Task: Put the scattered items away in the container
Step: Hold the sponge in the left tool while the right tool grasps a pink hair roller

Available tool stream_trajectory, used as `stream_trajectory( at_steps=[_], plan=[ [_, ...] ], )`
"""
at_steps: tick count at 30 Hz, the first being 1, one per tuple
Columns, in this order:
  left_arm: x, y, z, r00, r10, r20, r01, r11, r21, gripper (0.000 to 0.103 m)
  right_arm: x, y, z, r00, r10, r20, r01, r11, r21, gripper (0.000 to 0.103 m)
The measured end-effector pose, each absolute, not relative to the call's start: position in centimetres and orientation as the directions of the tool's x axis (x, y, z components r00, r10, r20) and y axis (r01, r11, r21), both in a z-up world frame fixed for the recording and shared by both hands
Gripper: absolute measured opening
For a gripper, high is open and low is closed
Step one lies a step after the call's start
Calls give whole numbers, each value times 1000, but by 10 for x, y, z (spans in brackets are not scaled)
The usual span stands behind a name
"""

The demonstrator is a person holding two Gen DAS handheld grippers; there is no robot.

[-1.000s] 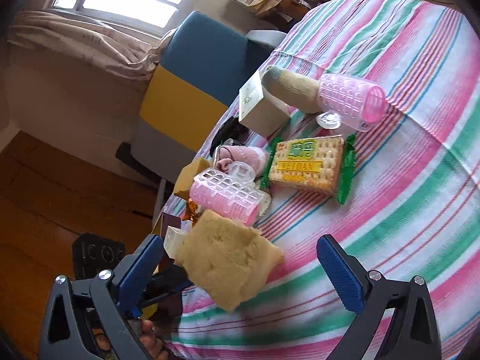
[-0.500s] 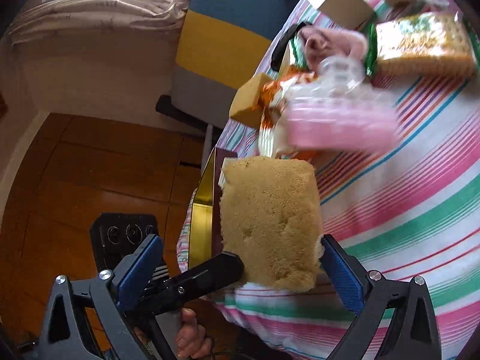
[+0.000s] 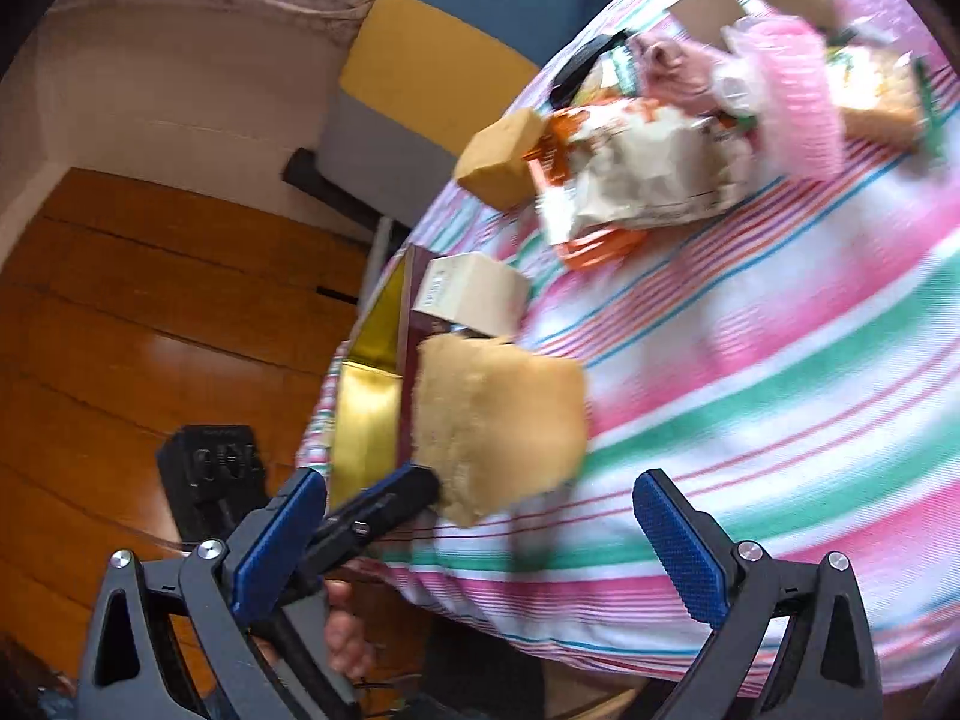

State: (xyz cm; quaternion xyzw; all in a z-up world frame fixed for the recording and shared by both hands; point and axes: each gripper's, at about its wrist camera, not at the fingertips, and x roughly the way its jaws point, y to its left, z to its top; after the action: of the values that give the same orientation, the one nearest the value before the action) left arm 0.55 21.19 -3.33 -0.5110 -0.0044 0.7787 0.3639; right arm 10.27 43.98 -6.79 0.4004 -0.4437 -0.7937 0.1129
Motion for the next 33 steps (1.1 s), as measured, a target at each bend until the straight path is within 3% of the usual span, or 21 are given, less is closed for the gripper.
stream_trajectory(
  at_steps=[5, 12, 18, 21, 25, 33],
  plan=[
    [13, 213, -17, -211, 592, -778, -606, -704, -371, 67, 117, 446, -71, -621, -331, -710, -273, -758, 592, 103],
    [20, 247, -14, -217, 554, -804, -670, -683, -290, 67, 112, 440, -73, -572, -38, -820, -326, -906, 270, 103],
    [18, 267, -23, -240, 513, -824, -691, -687, -227, 67, 113, 444, -76, -573, 63, -817, -341, -925, 168, 103],
    [13, 270, -30, -246, 493, -834, -681, -700, -213, 67, 111, 458, -68, -603, 82, -793, -358, -917, 177, 97],
    [4, 269, -40, -222, 499, -837, -657, -711, -250, 67, 87, 475, -54, -650, 99, -753, -384, -898, 213, 89],
    [-6, 265, -55, -170, 509, -844, -621, -720, -310, 67, 40, 500, -46, -654, 157, -740, -401, -901, 164, 83]
  ],
)
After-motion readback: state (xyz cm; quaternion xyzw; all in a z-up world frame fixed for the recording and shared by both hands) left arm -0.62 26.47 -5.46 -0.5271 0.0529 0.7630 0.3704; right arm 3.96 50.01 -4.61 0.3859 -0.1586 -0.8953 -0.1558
